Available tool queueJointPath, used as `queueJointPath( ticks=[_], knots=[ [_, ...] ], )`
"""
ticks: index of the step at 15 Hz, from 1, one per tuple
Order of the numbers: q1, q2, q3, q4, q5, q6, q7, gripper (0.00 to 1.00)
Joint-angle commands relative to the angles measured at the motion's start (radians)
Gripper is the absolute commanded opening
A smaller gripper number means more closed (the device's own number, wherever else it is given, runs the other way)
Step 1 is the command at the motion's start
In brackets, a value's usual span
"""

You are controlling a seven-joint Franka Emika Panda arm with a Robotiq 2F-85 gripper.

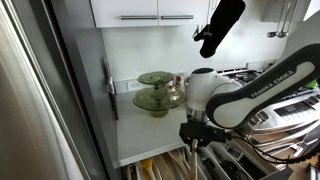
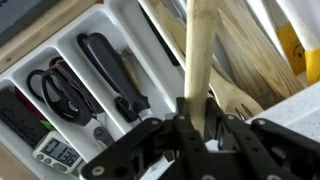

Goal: Put the wooden cutlery in the open drawer

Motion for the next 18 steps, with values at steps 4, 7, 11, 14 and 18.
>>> queueJointPath(
  ticks=[4,7,11,14,18],
  knots=[
    [-0.01,-0.132,0.031,-0.112,0.155,-0.139,-0.439,0.06],
    [-0.011,-0.11,0.033,-0.089,0.165,-0.212,-0.602,0.06],
    [-0.012,-0.048,0.037,-0.048,0.172,-0.312,-0.786,0.06],
    [-0.013,0.006,0.041,-0.013,0.153,-0.355,-0.849,0.06],
    [-0.009,0.081,0.041,0.036,0.159,-0.309,-0.857,0.06]
  ],
)
